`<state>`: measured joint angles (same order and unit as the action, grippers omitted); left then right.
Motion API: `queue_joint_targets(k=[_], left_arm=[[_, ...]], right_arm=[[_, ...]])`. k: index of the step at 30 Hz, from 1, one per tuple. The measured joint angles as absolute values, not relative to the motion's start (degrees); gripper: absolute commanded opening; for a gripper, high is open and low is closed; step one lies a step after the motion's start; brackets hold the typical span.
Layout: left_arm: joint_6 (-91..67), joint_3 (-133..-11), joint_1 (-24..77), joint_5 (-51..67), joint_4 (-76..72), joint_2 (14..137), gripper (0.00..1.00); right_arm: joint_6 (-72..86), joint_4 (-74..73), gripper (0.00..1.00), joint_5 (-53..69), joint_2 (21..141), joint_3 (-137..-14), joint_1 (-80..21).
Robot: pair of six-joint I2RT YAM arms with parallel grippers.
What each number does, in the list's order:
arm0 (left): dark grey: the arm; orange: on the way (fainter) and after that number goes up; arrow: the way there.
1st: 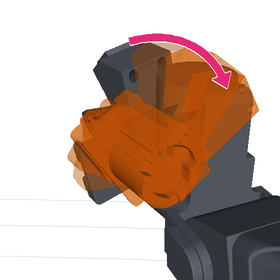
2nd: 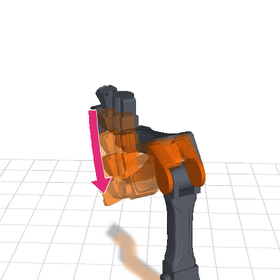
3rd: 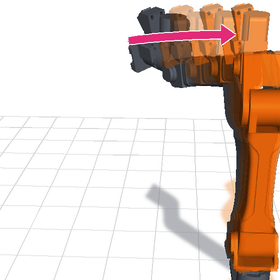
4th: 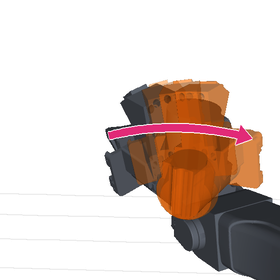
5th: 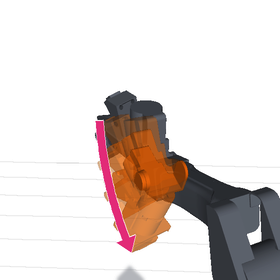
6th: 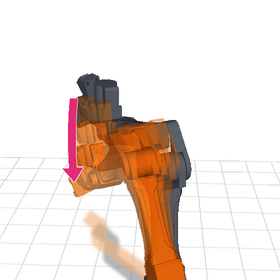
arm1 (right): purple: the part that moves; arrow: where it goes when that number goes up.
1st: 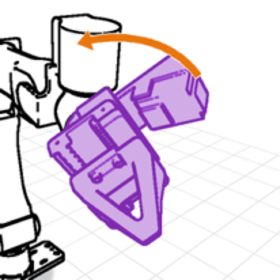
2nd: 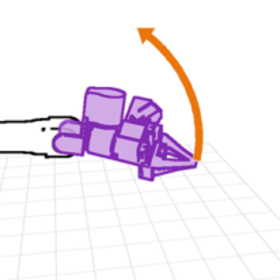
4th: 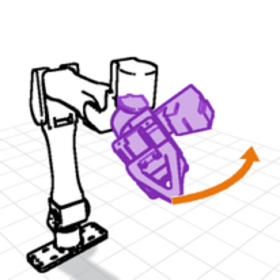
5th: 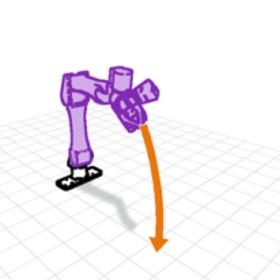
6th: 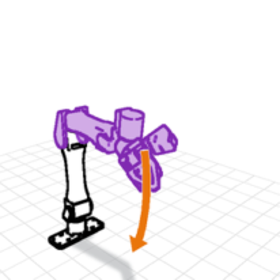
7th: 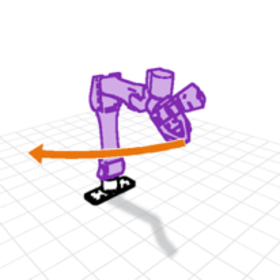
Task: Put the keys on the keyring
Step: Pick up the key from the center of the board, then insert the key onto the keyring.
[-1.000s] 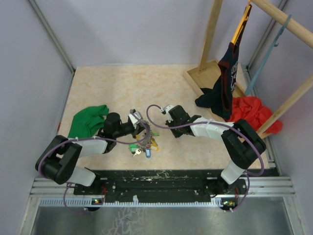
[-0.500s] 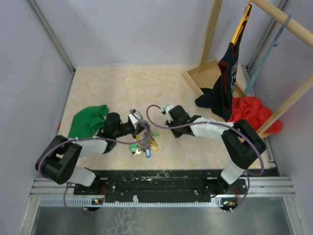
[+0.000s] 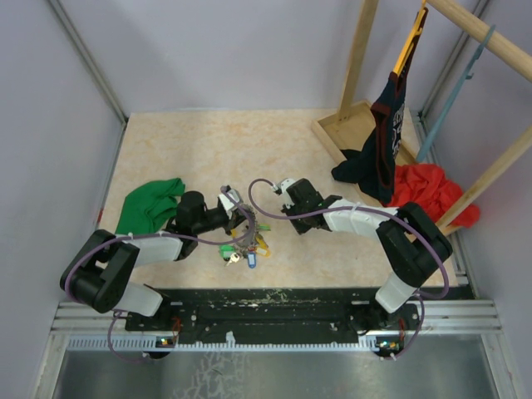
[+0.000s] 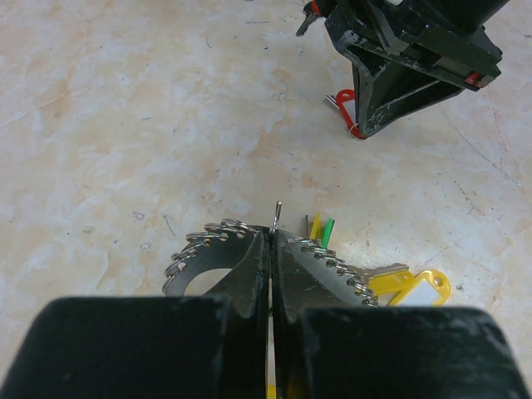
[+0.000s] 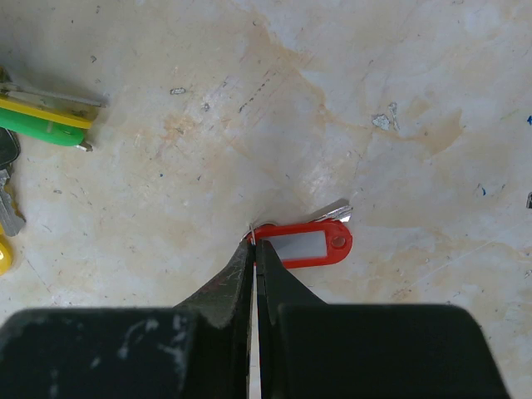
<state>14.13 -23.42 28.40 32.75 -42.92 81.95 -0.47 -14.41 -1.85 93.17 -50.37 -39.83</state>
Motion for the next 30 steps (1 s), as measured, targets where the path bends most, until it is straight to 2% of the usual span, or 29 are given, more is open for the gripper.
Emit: queue_joint_targets(k=[7,13,24,30], left_arm=[[14.2,-23.4,28.4,33.8,-42.9,82.0,0.00],[15.2,-23.4,28.4,36.0,-42.9,81.5,0.00],[17.9,-23.2,28.4,42.9,-45.9,81.3,0.00],[19.3,-23.0,28.4,47.4,-46.7,80.4,0.00]], right_arm=[[-0.9,-14.7,0.00,-1.6,91.9,-50.2,-39.8],[-2.4,-13.9,0.00,-0.5,84.8,-49.1,-39.8],[-7.5,3.0,0.00,3.8,65.2,-35.3,-39.6],[-10.4,6.7,0.00,8.9,62.3,-33.5,-39.6]])
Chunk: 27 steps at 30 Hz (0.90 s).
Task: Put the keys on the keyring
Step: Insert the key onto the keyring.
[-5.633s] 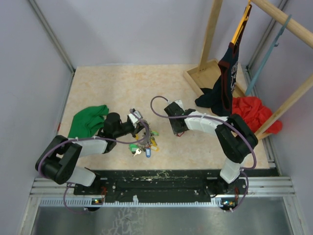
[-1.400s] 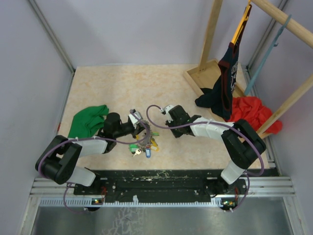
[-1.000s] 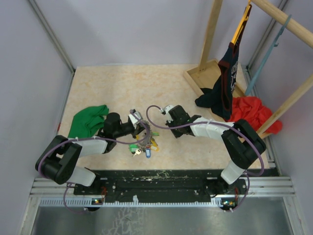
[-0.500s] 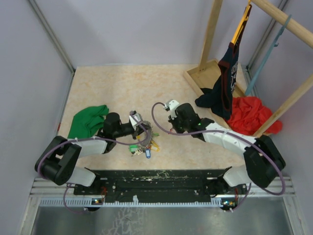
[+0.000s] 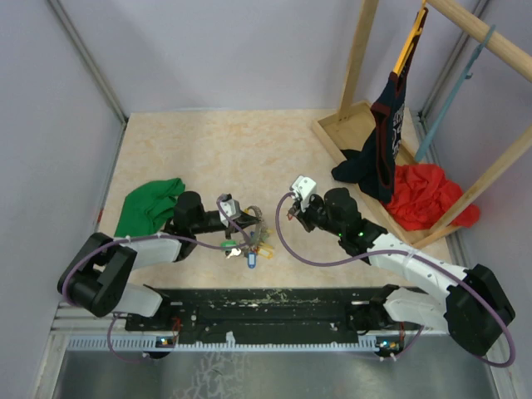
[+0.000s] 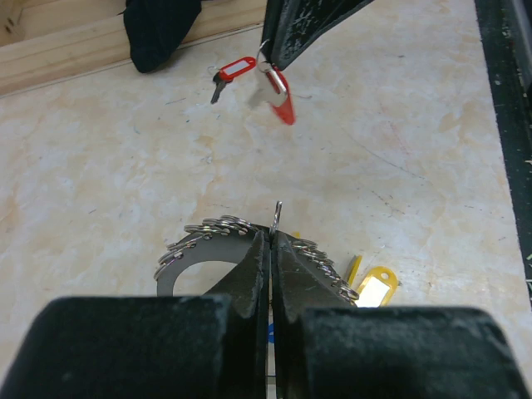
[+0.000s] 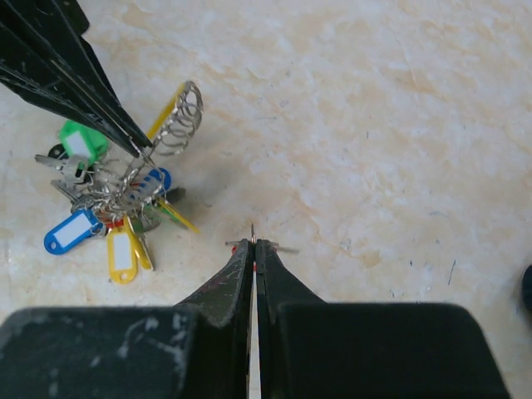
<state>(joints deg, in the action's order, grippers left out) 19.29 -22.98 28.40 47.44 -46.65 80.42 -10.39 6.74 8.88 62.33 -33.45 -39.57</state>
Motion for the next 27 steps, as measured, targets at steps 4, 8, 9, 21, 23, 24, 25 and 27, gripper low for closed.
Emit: queue_joint_targets(k=[4,8,9,21,23,24,25,27], left_arm=[[19.8,-23.0,28.4,51.0,-47.4,80.6,0.00],[21.0,-23.0,28.6,52.6,-48.3,81.9,0.00],[21.3,-23.0,28.6,52.6,-48.2,82.1,0.00],[20.8,-22.7,30.2,43.2,-48.1,82.3,0.00],[20.4,-22.6,30.3,41.9,-48.3,82.4,0.00],[20.3,-22.6,30.3,41.3,-48.4,82.6,0.00],[20.1,-22.6,30.3,40.9,-48.6,82.7,0.00],[20.0,-22.6,30.3,40.4,-48.9,83.2,0.00]], right_arm=[[-13.5,9.2,0.00,13.3,62.3,-32.6,-39.6],[-17.6,10.0,0.00,18.5,63.7,-32.5,-39.6],[-18.5,10.1,0.00,19.6,64.3,-32.5,-39.6],[-23.4,15.7,0.00,23.5,72.8,-32.6,-39.6],[-23.4,18.3,0.00,23.6,74.4,-32.6,-39.6],[-23.4,19.1,0.00,23.7,75.1,-32.6,-39.6],[-23.4,19.9,0.00,23.7,75.9,-32.6,-39.6],[-23.4,21.1,0.00,23.7,77.0,-32.6,-39.6]])
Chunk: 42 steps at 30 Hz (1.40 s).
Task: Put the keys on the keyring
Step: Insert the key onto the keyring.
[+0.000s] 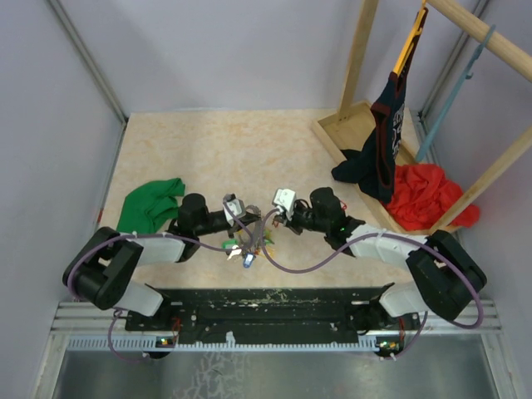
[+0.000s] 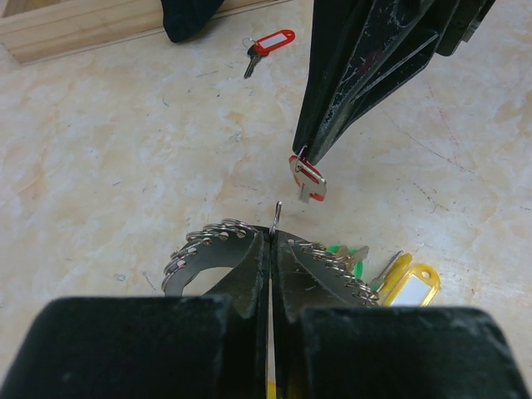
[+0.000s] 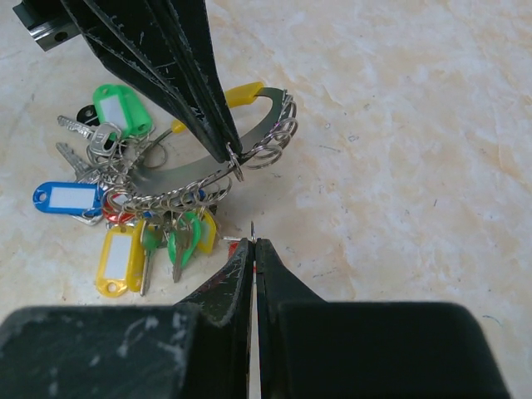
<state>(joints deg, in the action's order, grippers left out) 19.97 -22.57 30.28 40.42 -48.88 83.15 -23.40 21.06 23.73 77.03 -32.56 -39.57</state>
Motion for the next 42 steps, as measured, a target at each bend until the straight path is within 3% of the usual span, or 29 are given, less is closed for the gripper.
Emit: queue_joint_targets(k=[42], left_arm=[[19.7,-22.6,30.7,42.7,-49.8,84.2,0.00]], right_arm=[[-25.9,24.1,0.00,27.7,80.8,-32.8,-40.4]])
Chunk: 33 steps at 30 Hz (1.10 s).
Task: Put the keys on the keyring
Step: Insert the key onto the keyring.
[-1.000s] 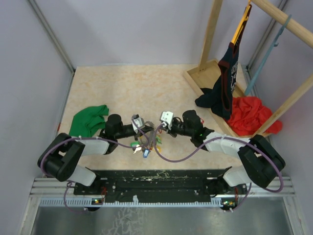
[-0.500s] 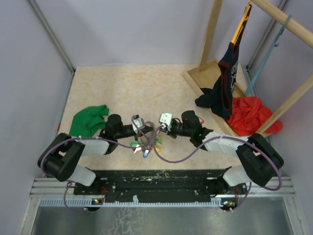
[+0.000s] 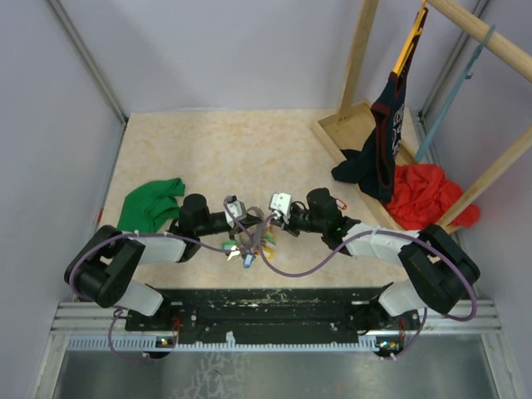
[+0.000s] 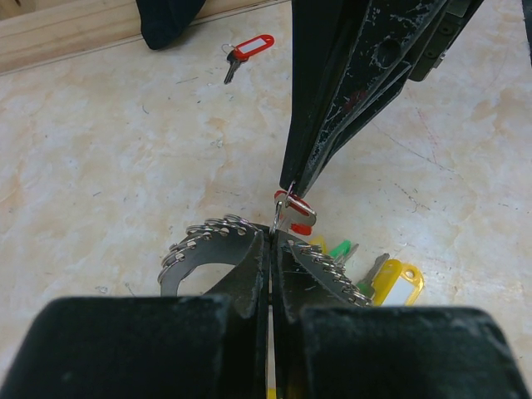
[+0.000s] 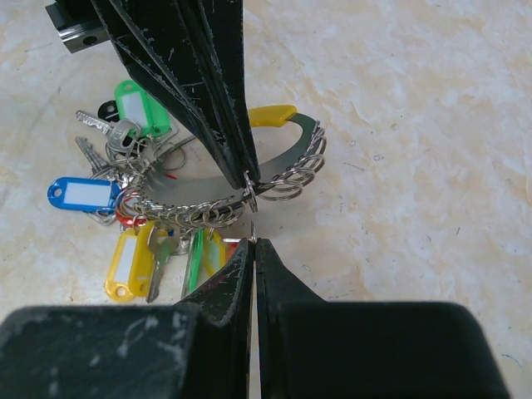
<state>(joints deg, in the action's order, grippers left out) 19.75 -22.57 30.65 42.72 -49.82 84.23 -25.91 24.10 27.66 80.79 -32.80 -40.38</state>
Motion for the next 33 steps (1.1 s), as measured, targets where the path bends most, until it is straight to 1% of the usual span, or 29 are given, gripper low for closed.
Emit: queue_joint_targets(k=[33], left_arm=[[19.8,-22.6,30.8,44.0,-49.8,85.0,0.00]], right_arm=[[-25.5,24.4,0.00,28.4,80.8,-32.8,-40.4]])
